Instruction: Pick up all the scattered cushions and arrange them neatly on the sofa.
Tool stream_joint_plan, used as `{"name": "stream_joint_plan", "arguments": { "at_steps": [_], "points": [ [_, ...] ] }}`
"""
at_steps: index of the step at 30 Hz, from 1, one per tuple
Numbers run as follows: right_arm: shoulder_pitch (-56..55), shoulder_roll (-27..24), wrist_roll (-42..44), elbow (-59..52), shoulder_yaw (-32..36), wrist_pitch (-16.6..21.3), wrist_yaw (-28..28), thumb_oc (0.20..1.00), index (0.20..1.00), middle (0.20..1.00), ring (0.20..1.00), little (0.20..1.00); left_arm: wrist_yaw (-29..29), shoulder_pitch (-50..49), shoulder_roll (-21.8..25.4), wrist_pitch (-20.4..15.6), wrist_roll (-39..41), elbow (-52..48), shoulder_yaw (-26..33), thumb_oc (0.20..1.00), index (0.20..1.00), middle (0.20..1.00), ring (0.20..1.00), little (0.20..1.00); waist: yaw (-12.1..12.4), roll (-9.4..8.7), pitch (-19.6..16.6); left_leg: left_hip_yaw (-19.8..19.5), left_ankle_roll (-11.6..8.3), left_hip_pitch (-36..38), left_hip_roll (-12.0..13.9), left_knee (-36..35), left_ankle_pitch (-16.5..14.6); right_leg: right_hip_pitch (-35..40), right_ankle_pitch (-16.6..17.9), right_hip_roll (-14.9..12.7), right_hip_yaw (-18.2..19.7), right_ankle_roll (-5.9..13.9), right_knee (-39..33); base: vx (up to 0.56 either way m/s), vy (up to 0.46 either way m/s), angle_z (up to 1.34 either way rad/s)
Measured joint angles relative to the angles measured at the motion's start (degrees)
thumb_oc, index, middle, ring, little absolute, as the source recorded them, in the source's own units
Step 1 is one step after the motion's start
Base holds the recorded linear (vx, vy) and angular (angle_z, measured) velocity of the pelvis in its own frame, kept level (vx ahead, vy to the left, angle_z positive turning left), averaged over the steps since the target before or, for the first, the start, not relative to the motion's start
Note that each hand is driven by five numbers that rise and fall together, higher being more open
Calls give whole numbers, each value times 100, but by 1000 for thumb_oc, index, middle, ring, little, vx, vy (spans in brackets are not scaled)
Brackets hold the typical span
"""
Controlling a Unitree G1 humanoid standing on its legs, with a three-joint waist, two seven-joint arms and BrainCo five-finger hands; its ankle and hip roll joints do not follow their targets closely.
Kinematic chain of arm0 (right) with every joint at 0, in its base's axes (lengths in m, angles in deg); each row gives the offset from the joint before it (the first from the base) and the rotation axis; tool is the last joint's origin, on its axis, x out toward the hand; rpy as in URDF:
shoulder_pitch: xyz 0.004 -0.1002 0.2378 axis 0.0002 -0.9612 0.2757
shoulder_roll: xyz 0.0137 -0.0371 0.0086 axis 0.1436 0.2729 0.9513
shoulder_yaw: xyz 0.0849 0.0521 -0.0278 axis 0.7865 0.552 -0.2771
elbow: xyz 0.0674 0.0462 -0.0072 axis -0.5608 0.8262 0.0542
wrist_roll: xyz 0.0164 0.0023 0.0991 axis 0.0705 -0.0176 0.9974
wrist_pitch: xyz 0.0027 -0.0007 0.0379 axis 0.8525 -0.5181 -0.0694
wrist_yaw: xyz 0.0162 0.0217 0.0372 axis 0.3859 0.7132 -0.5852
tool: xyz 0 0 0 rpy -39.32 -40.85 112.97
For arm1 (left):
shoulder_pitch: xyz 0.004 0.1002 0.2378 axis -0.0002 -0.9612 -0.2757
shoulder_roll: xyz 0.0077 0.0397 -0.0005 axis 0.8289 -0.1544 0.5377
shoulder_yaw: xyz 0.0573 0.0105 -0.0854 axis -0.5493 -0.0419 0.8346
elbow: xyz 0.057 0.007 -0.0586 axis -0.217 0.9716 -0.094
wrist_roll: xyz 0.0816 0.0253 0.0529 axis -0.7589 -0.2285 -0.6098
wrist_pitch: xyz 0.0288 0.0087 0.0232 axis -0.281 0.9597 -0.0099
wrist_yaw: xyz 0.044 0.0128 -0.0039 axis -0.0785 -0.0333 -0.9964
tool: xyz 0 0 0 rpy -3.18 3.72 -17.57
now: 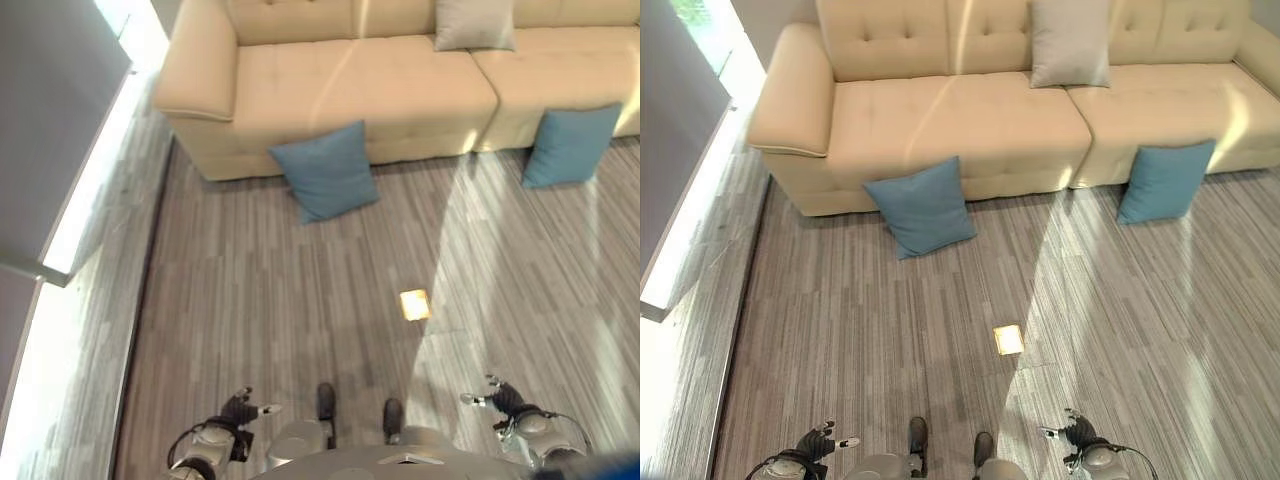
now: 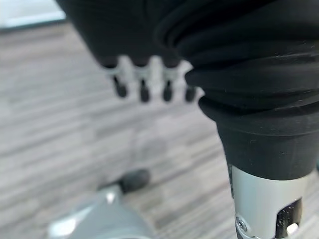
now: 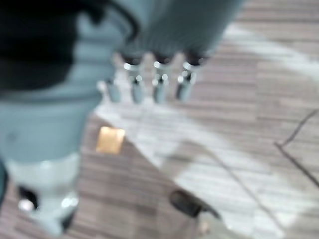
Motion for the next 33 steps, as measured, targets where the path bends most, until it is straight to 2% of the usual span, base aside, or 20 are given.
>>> {"name": "stream_joint_plan", "arguments": {
  "at_steps": [1,3,4,6,9,12,13,14,15,17,18,20,21,23,25,26,28,29,32,33],
  "points": [
    [-17,15,0,-58,-32,-11,-8,1000,1000,1000,1000,1000,-2,100,36,0,2,-4,-6,1000,1000,1000,1000,1000,-48,-9,-5,2,35,68,-3,7,-26,-453,-164,-44,76,116,948,180,46,26],
    [-64,45,0,-59,-126,-21,-16,1000,1000,1000,1000,1000,-6,158,85,-41,2,-61,-9,1000,1000,1000,1000,1000,-132,-84,-37,-57,30,186,-87,26,-162,-734,-328,-106,162,153,1404,325,7,18],
    [-27,84,-2,-162,-164,-22,-20,1000,1000,1000,1000,1000,-18,182,95,-31,-3,-32,-11,1000,1000,1000,1000,1000,-128,-174,-77,-63,-36,374,-149,-37,-372,-943,-410,-100,153,39,1283,403,-72,-25],
    [14,90,-3,-286,-239,3,-18,1000,1000,1000,1000,1000,-25,156,79,9,-7,123,-4,1000,1000,1000,1000,1000,-188,-161,-65,-37,-63,508,-154,-34,-449,-1086,-343,-19,75,16,461,389,-103,-15],
    [-54,151,-9,-279,-246,-43,-22,1000,1000,1000,1000,1000,-36,156,52,2,-7,143,14,1000,1000,1000,1000,1000,-344,-199,-77,-203,-121,804,-218,-32,-659,-1165,444,61,143,40,-1085,342,-156,40],
    [-200,157,-11,-72,-245,-58,-23,1000,1000,1000,1000,1000,-36,105,-8,-13,-13,143,4,1000,1000,1000,1000,1000,-374,-226,-128,-499,-204,1145,-201,-33,-978,-1071,696,75,133,-56,-1261,333,-222,54],
    [-273,156,-11,29,-232,-68,-26,1000,1000,1000,1000,1000,-37,54,-43,-14,-13,145,-1,1000,1000,1000,1000,1000,-355,-179,-189,-613,-268,1256,-141,-14,-1082,-1011,809,121,130,-218,-1141,288,-242,94],
    [-424,150,-10,216,-151,-106,-30,1000,1000,1000,1000,1000,-33,-41,-145,-14,-16,146,-17,1000,1000,1000,1000,1000,-389,40,-355,-898,-442,1311,101,289,-1259,-822,1016,321,46,-474,-1061,215,-219,90],
    [-463,144,-10,208,-149,-105,-36,1000,1000,1000,1000,1000,-36,-59,-160,-24,-15,144,-5,1000,1000,1000,1000,1000,-346,16,-356,-934,-519,1228,115,628,-1224,-643,1128,341,10,-703,-1195,182,-248,76],
    [-411,136,-6,195,-138,-88,-34,1000,1000,1000,1000,1000,-34,-104,-160,-34,-14,155,5,1000,1000,1000,1000,1000,-255,-50,-364,-975,-635,889,173,1590,-1172,-277,1151,369,-6,-860,-1503,161,-272,18],
    [-283,134,1,172,-137,-27,-36,1000,1000,1000,1000,1000,-34,-39,-144,-33,-11,142,7,1000,1000,1000,1000,1000,-218,-198,-277,-968,-825,-103,131,3595,-979,-85,1090,360,-31,-1090,-1630,176,-247,3],
    [-127,141,8,161,-202,-3,-31,1000,1000,1000,1000,1000,-29,-45,-135,-29,-10,121,6,1000,1000,1000,1000,1000,-78,-296,-227,-977,-853,-814,297,4659,-925,159,965,472,-2,-1215,-1660,208,-146,-18],
    [-127,141,8,161,-202,-3,-31,1000,1000,1000,1000,1000,-29,-45,-135,-29,-10,121,6,1000,1000,1000,1000,1000,-78,-296,-227,-977,-853,-814,297,4659,-925,159,965,472,-2,-1215,-1660,161,-55,3],
    [-60,167,11,217,-207,-43,-39,1000,1000,1000,1000,1000,-30,31,-92,-37,-7,34,-2,1000,1000,1000,1000,1000,-83,-540,-72,-808,-810,-1278,323,4185,-921,613,678,512,-24,-1116,-1823,298,-5,7],
    [-4,138,17,212,-214,-27,-25,1000,1000,1000,1000,1000,-9,12,-9,-21,-12,0,-17,1000,1000,1000,1000,1000,-78,-618,-39,-542,-797,-1447,209,3010,-865,922,372,570,-32,-950,-2077,318,24,-8],
    [-12,87,17,336,-217,-62,-27,1000,1000,1000,1000,1000,2,114,-23,-37,-13,-17,-14,1000,1000,1000,1000,1000,-35,-588,-40,-390,-730,-1379,19,1371,-501,975,321,578,-241,-597,-2006,224,27,-10],
    [32,64,18,393,-248,-67,-19,1000,1000,1000,1000,1000,7,57,-34,-21,-14,9,-15,1000,1000,1000,1000,1000,12,-402,-65,-315,-769,-1520,-69,756,-59,1149,144,789,-250,-759,-2077,463,109,-20],
    [53,77,9,449,-264,-70,-25,1000,1000,1000,1000,1000,16,19,-44,-4,-15,17,-2,1000,1000,1000,1000,1000,8,-283,-43,-334,-626,-1488,-161,445,197,1397,-28,956,-185,-813,-2049,463,128,-34],
    [-63,155,2,532,-279,-74,-38,1000,1000,1000,1000,1000,16,-182,-46,12,-15,63,33,1000,1000,1000,1000,1000,65,-356,-200,-336,-244,-1342,-479,609,447,1730,-169,964,-9,-718,-2041,274,124,-40],
    [-120,141,1,531,-277,-59,-45,1000,1000,1000,1000,1000,16,-214,-65,13,-15,91,36,1000,1000,1000,1000,1000,76,-291,-245,-329,-90,-1237,-570,608,511,1863,-194,983,31,-676,-2004,223,158,-44]
  ]
}}
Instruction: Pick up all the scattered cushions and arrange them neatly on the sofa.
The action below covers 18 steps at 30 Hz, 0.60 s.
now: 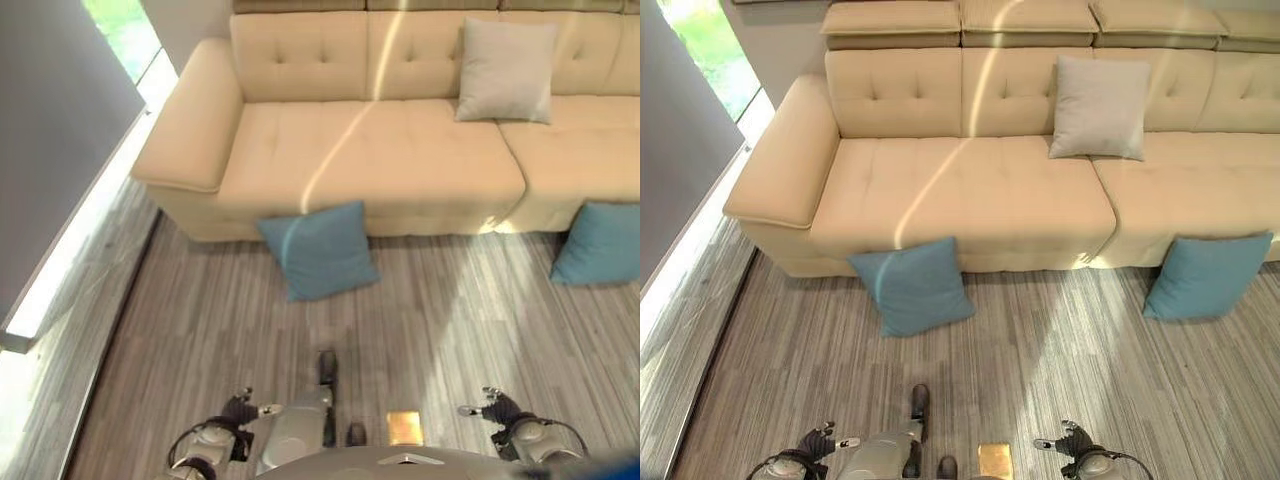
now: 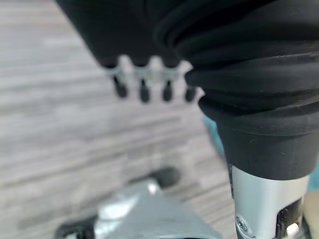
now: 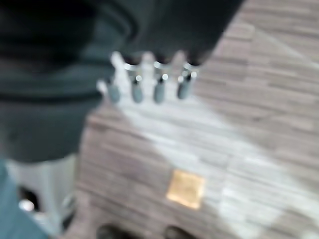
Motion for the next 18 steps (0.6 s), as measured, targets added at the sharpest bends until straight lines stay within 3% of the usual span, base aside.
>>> {"name": "stream_joint_plan", "arguments": {
  "at_steps": [2,3,4,5,6,7,8,10,11,13,15,16,17,18],
  "points": [
    [-63,-88,-4,-8,-1,-13,-18,1000,1000,1000,1000,1000,3,-20,-109,24,-2,153,-24,1000,1000,1000,1000,1000,10,344,-64,-11,468,521,220,-256,39,-105,-189,371,55,271,810,170,145,-50],
    [-160,23,-11,-226,-49,-22,-42,1000,1000,1000,1000,1000,13,55,11,75,-3,131,-133,1000,1000,1000,1000,1000,-58,332,-47,-189,731,957,355,-514,-61,-979,-366,345,-126,504,3006,128,110,-28],
    [-231,24,-10,-305,-124,-19,-45,1000,1000,1000,1000,1000,21,107,107,60,-2,77,-256,1000,1000,1000,1000,1000,-149,279,-42,-214,754,1090,288,-531,-156,-1599,-394,135,-226,523,4240,128,103,4],
    [-245,15,-9,-376,-118,-8,-41,1000,1000,1000,1000,1000,29,125,136,71,-1,43,-262,1000,1000,1000,1000,1000,-218,211,-57,-249,747,1147,217,-518,-238,-1844,-447,-36,-203,511,4670,112,60,35],
    [-268,-14,-9,-375,-101,-23,-26,1000,1000,1000,1000,1000,37,221,138,62,1,4,-252,1000,1000,1000,1000,1000,-309,107,-68,-318,727,1236,75,-505,-293,-2133,-625,-450,-132,631,4917,197,70,39],
    [-242,-36,-9,-381,-80,-34,-21,1000,1000,1000,1000,1000,41,370,102,38,1,-47,-257,1000,1000,1000,1000,1000,-276,34,-36,-338,733,1322,15,-501,-417,-2428,-704,-731,-22,637,4911,240,33,30],
    [-219,-23,-9,-389,-66,-35,-23,1000,1000,1000,1000,1000,44,449,85,44,3,-92,-258,1000,1000,1000,1000,1000,-252,73,38,-347,736,1390,8,-504,-482,-2611,-745,-900,16,617,4860,258,-5,11],
    [-120,39,-10,-464,-104,-24,-37,1000,1000,1000,1000,1000,56,602,42,61,3,-73,-253,1000,1000,1000,1000,1000,-284,273,173,-545,599,1604,151,-530,-632,-2710,-720,-875,134,609,3468,262,-37,25],
    [-129,64,-10,-465,-106,-19,-41,1000,1000,1000,1000,1000,57,607,64,54,1,-86,-252,1000,1000,1000,1000,1000,-303,248,201,-583,560,1710,157,-523,-663,-2716,-572,-864,130,567,3004,352,-76,41],
    [-64,56,-10,-457,-104,-29,-44,1000,1000,1000,1000,1000,53,593,74,47,-2,-24,-229,1000,1000,1000,1000,1000,-305,241,238,-781,486,2000,226,-527,-965,-2723,-6,-564,378,519,1911,252,-70,38],
    [-103,81,-9,-456,-105,-28,-44,1000,1000,1000,1000,1000,64,444,139,54,-8,33,-233,1000,1000,1000,1000,1000,-310,13,219,-896,330,2253,117,-524,-1114,-2595,686,-575,402,593,1112,156,-79,53],
    [-155,72,-9,-420,-88,-35,-39,1000,1000,1000,1000,1000,59,339,124,53,-52,28,-244,1000,1000,1000,1000,1000,-318,-36,186,-1033,251,2389,110,-509,-1264,-2477,1180,-626,406,388,1122,177,-86,57],
    [-155,51,-9,-349,-76,-39,-35,1000,1000,1000,1000,1000,62,264,64,55,-59,29,-258,1000,1000,1000,1000,1000,-307,7,151,-1109,163,2459,198,-410,-1376,-2318,1164,-538,350,132,1058,110,-52,43],
    [-157,43,-8,-332,-60,-39,-34,1000,1000,1000,1000,1000,77,226,32,54,-101,30,-259,1000,1000,1000,1000,1000,-254,33,134,-1124,53,2442,267,-263,-1436,-2136,1181,-500,308,73,863,154,-128,27]
  ]
}}
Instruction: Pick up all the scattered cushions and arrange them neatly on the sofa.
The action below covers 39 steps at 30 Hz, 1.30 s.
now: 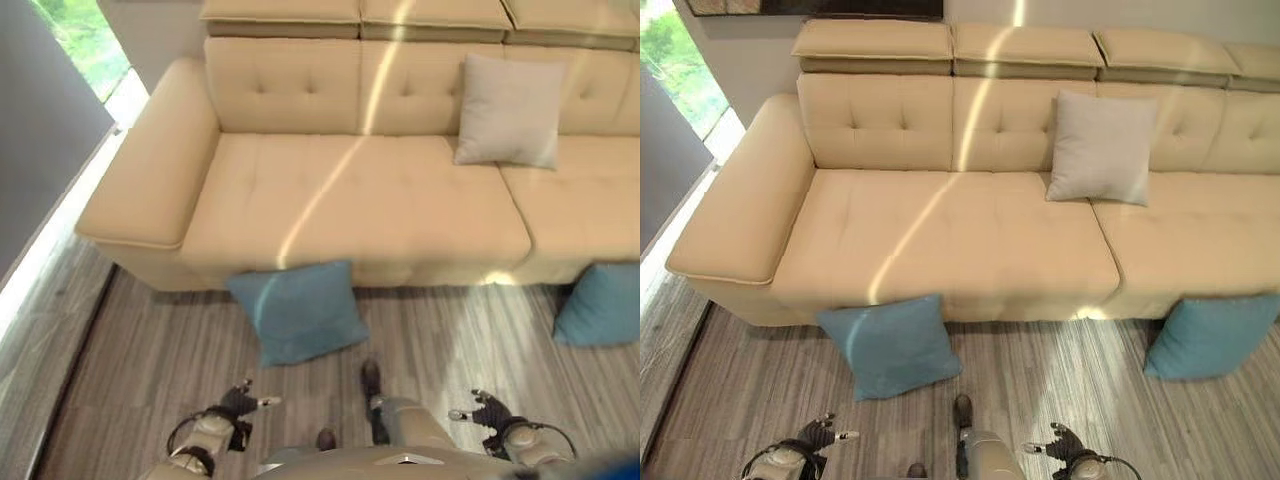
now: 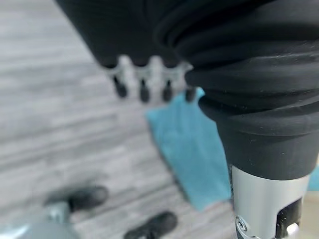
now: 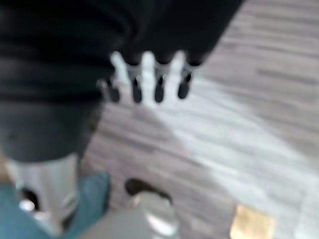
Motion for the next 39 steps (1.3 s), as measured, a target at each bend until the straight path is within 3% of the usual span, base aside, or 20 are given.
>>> {"name": "stream_joint_plan", "arguments": {
  "at_steps": [1,2,6,8,10,11,13,16,19,20,25,28,30,33,37,39],
  "points": [
    [1,0,0,-3,31,4,0,1000,1000,1000,1000,1000,0,-17,-17,0,-4,1,1,1000,1000,1000,1000,1000,18,3,-2,-12,-81,-15,36,140,-17,185,53,25,-42,-76,-228,92,-117,91],
    [-8,-56,3,-127,98,46,11,1000,1000,1000,1000,1000,0,98,-86,2,-17,76,4,1000,1000,1000,1000,1000,-77,-89,-33,95,-648,-508,-2,1139,-274,693,211,-122,-425,-363,-895,91,-137,99],
    [110,-40,11,-114,131,41,6,1000,1000,1000,1000,1000,-2,241,-96,-49,-13,-34,2,1000,1000,1000,1000,1000,-11,-160,5,667,-713,-1181,90,2399,-343,758,-9,-160,-556,-596,-902,45,-5,44],
    [151,-16,12,-98,75,34,5,1000,1000,1000,1000,1000,0,296,-90,-49,-14,-12,2,1000,1000,1000,1000,1000,-51,-281,92,954,-676,-1334,304,2332,-363,857,-104,-262,-676,-663,-903,107,73,28],
    [181,-2,11,-44,79,5,6,1000,1000,1000,1000,1000,-1,305,-92,-49,-14,-19,-7,1000,1000,1000,1000,1000,-39,-344,158,983,-727,-1351,591,1781,-314,977,-218,-323,-746,-576,-932,129,99,24],
    [148,-20,11,3,85,2,7,1000,1000,1000,1000,1000,0,299,-106,-49,-14,-24,-8,1000,1000,1000,1000,1000,-53,-311,168,899,-766,-1398,801,1155,-100,1006,-262,-313,-779,-508,-933,130,140,6],
    [130,-108,8,-8,159,12,8,1000,1000,1000,1000,1000,0,286,-145,-49,-14,-76,-11,1000,1000,1000,1000,1000,-69,-116,269,709,-721,-1445,934,528,276,1056,-278,-265,-734,-402,-906,134,186,-12],
    [61,-202,4,-4,182,-10,8,1000,1000,1000,1000,1000,2,259,-175,-47,-14,-73,-12,1000,1000,1000,1000,1000,-166,190,293,654,-683,-1491,938,329,758,1186,-334,-252,-720,-162,-903,106,186,-13],
    [-99,-156,2,-1,180,-12,4,1000,1000,1000,1000,1000,-5,247,-71,-53,-15,-80,-10,1000,1000,1000,1000,1000,-153,135,233,813,-517,-1206,681,-9,918,1257,-376,-455,-526,66,-859,38,160,-17],
    [-140,-158,3,-2,185,-17,9,1000,1000,1000,1000,1000,-10,249,4,-54,-14,-119,-11,1000,1000,1000,1000,1000,-191,102,205,824,-400,-1188,530,-125,967,1145,-413,-616,-521,238,-745,10,123,4],
    [30,-127,11,7,234,-6,74,1000,1000,1000,1000,1000,-103,458,252,-78,25,-286,13,1000,1000,1000,1000,1000,-140,3,199,889,-328,-1373,348,-108,949,826,-499,-809,-306,389,-509,-63,67,0],
    [507,-127,47,-40,436,73,284,1000,1000,1000,1000,1000,-307,701,481,-128,216,-477,33,1000,1000,1000,1000,1000,-117,5,276,1005,-271,-1918,336,152,928,284,-464,-826,-189,465,-345,-236,10,-14],
    [851,-205,107,-42,385,140,408,1000,1000,1000,1000,1000,-461,984,546,-237,452,-742,-19,1000,1000,1000,1000,1000,-94,37,428,998,-313,-2544,362,559,868,-294,-484,-813,-170,484,-56,-205,-1,-1],
    [1575,-280,250,-128,386,146,596,1000,1000,1000,1000,1000,-671,1564,572,-341,700,-924,-11,1000,1000,1000,1000,1000,-28,81,984,1057,-289,-3365,416,1033,842,-1137,-465,-737,-31,469,389,-160,4,-14],
    [2158,-271,495,-404,363,244,931,1000,1000,1000,1000,1000,-1006,2093,532,-442,1002,-1077,-18,1000,1000,1000,1000,1000,-89,60,1389,1084,-319,-4234,520,1506,782,-2060,-523,-698,10,434,926,-104,-1,-7],
    [2293,-272,598,-533,333,293,1059,1000,1000,1000,1000,1000,-1138,2172,561,-475,1032,-1228,-8,1000,1000,1000,1000,1000,-84,43,1406,1060,-289,-4707,568,1828,644,-2494,-643,-681,11,393,1217,-85,13,0]
  ]
}}
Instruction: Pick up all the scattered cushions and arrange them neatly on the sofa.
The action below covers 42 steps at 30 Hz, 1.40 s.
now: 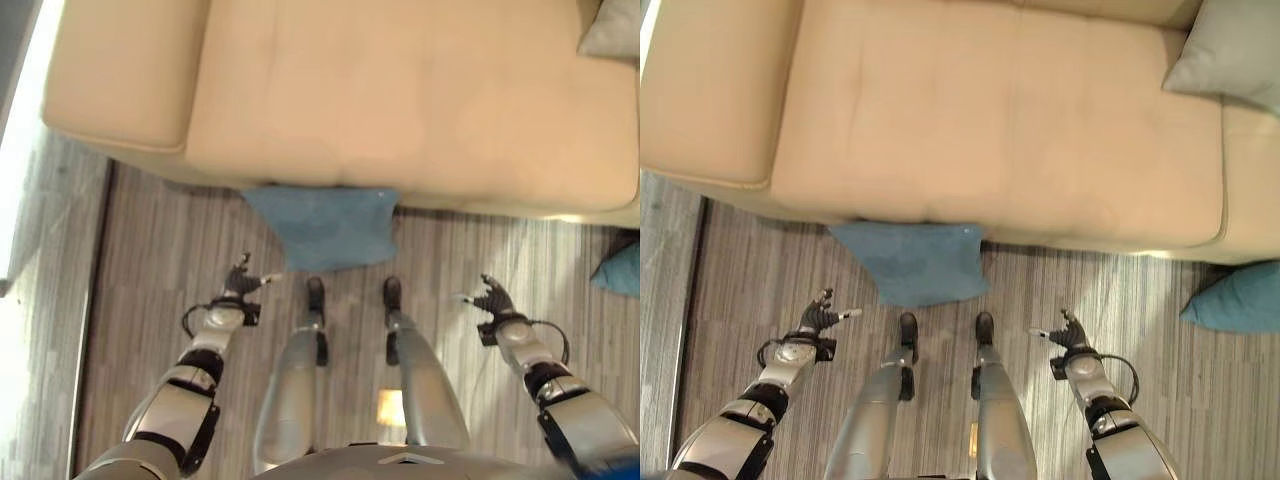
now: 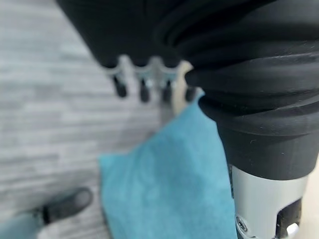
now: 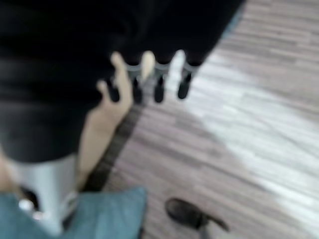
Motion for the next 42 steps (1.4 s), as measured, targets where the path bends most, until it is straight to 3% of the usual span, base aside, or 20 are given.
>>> {"name": "stream_joint_plan", "arguments": {
  "at_steps": [6,8,15,26,42],
  "points": [
    [1010,-100,159,-445,-148,207,551,1000,1000,1000,1000,1000,-338,740,8,-126,442,-53,-80,1000,1000,1000,1000,1000,-64,-12,176,-95,25,-1520,-25,686,41,-1589,-107,-72,11,-24,898,-74,34,9],
    [1497,-251,140,-532,-292,294,784,1000,1000,1000,1000,1000,-499,1258,53,-137,520,-20,-445,1000,1000,1000,1000,1000,-53,14,226,-145,-2,-2028,-61,851,28,-2123,-160,-127,-13,-41,1179,-4,28,13],
    [2663,-530,141,-713,-419,418,1269,1000,1000,1000,1000,1000,-751,2650,391,-172,609,-8,-688,1000,1000,1000,1000,1000,-85,6,229,-262,-21,-3140,-108,1025,155,-3259,-186,-167,-79,-79,1499,33,13,8],
    [3190,-758,91,-1067,-632,471,1833,1000,1000,1000,1000,1000,-1335,3830,711,-221,652,139,-809,1000,1000,1000,1000,1000,-213,-40,175,-273,6,-4197,-116,1216,151,-4239,-172,-161,-59,-57,1492,45,46,-2],
    [2238,-815,72,-1499,-208,477,1886,1000,1000,1000,1000,1000,-1396,2815,835,-261,1108,-144,19,1000,1000,1000,1000,1000,-59,-35,126,-259,25,-4327,-196,1109,83,-4312,-99,-216,-9,67,1247,29,55,-1]
  ]
}}
